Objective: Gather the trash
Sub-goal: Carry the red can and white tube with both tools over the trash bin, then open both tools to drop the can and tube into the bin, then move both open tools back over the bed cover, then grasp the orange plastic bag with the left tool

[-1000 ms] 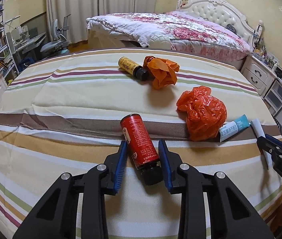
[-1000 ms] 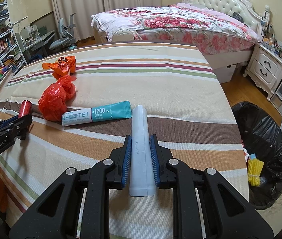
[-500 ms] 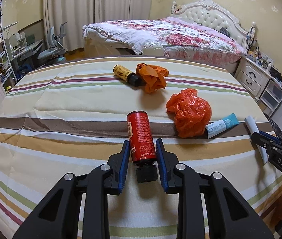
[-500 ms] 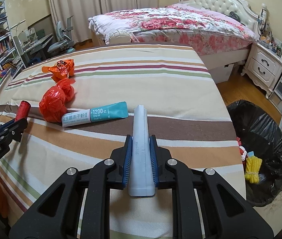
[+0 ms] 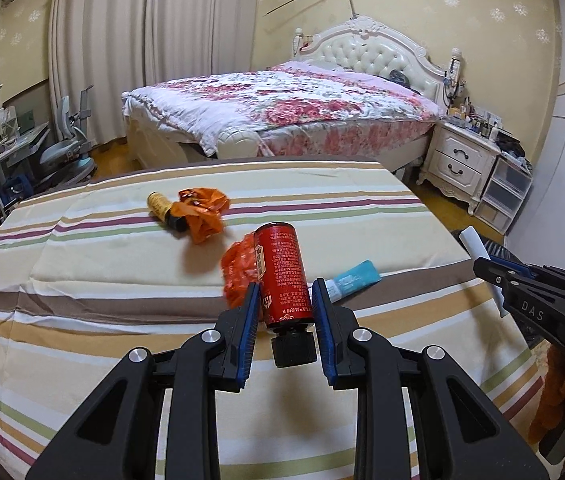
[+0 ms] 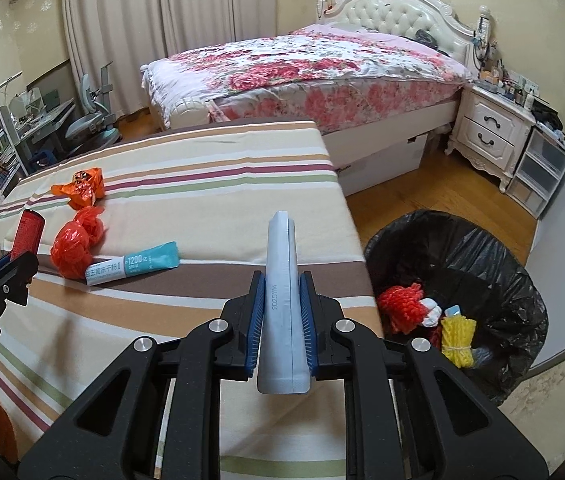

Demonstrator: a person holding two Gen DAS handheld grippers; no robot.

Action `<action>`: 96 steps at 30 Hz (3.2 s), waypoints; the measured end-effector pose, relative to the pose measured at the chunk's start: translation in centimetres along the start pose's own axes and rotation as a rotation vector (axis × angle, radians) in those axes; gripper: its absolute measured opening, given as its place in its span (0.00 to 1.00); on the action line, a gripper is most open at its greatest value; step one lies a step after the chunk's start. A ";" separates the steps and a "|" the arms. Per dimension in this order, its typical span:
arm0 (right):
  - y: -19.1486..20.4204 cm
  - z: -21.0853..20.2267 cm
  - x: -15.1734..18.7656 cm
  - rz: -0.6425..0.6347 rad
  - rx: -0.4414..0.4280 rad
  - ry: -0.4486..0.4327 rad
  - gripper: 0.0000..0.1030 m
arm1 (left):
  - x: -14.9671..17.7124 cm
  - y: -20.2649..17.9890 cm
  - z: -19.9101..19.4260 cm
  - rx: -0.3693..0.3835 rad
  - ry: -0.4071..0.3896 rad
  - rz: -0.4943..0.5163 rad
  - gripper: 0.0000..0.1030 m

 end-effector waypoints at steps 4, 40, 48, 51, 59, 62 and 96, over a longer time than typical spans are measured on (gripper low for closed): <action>-2.7 -0.4 -0.8 0.039 0.046 -0.025 0.17 | -1.6 -2.6 1.0 0.040 -0.019 0.039 0.27; -18.0 2.4 -2.9 0.273 0.266 -0.063 0.18 | -7.0 -21.0 11.8 0.245 0.046 0.300 0.27; -19.5 2.7 -2.6 0.302 0.274 -0.058 0.18 | -6.9 -22.8 13.1 0.248 0.069 0.331 0.28; -19.4 3.0 -2.6 0.297 0.284 -0.056 0.27 | -6.8 -22.8 13.5 0.241 0.089 0.322 0.35; -19.3 2.6 -2.7 0.295 0.317 -0.076 0.44 | -7.1 -21.9 13.4 0.231 0.079 0.281 0.65; -19.2 2.4 -2.7 0.295 0.323 -0.081 0.49 | -7.1 -21.3 13.1 0.220 0.079 0.271 0.68; -2.4 2.6 -1.5 0.036 0.045 -0.008 0.61 | -2.1 -0.1 6.1 -0.199 0.075 0.000 0.73</action>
Point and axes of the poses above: each gripper's, at about its wrist camera, not at the fingertips, and z roughly the way its jaws point, y to its left, x to its underside, the point moved 1 cm from there along z, roughly the way its jaws point, and after that the axes turned 7 degrees about z, right-handed, at the moved point
